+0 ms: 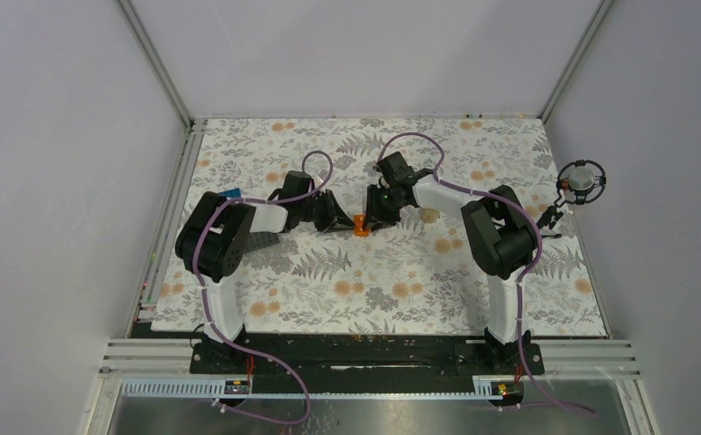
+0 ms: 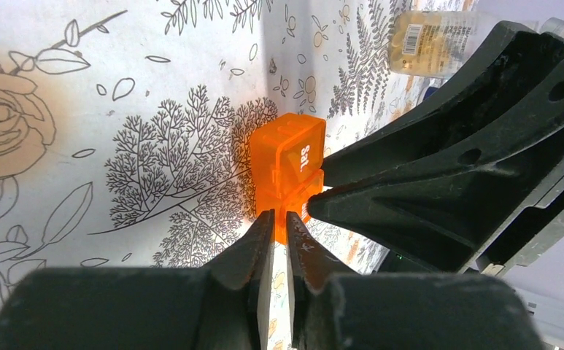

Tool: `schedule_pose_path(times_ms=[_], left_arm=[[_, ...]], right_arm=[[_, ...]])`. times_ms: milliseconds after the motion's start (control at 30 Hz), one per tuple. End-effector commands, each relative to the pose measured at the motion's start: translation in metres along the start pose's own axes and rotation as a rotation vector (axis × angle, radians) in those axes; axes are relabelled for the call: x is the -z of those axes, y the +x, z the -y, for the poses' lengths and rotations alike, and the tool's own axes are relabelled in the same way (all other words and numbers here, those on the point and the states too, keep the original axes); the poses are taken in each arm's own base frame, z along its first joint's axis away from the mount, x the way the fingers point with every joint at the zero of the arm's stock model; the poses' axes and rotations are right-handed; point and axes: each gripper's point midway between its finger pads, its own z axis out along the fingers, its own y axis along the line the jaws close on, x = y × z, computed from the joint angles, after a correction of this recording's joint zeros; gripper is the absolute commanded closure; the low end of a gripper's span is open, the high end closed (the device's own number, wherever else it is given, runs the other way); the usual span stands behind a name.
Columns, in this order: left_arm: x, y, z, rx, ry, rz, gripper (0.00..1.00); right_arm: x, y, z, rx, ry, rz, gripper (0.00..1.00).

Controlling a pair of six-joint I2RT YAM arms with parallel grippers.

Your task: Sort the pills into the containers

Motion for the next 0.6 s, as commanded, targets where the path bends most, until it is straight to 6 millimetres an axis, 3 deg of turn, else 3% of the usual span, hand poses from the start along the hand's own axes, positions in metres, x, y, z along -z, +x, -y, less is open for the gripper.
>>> schedule_pose_path(times_ms=[0,400,500,567], left_arm=[[-0.004,0.002,-0.019,-0.009,-0.079,-0.029,0.92],[-0.003,0.02,-0.046,-0.039,-0.202,-0.088,0.97],[-0.004,0.018,-0.043,-0.045,-0.193,-0.079,0.97],[-0.002,0.01,-0.03,-0.048,-0.162,-0.046,0.96]], right_arm=[[-0.012,0.011,0.013,-0.011,0.059,-0.04,0.63],[-0.013,0.011,0.009,-0.039,0.05,-0.043,0.66],[-0.012,0.011,0.009,-0.044,0.051,-0.042,0.66],[-0.007,0.008,0.006,-0.042,0.049,-0.028,0.66]])
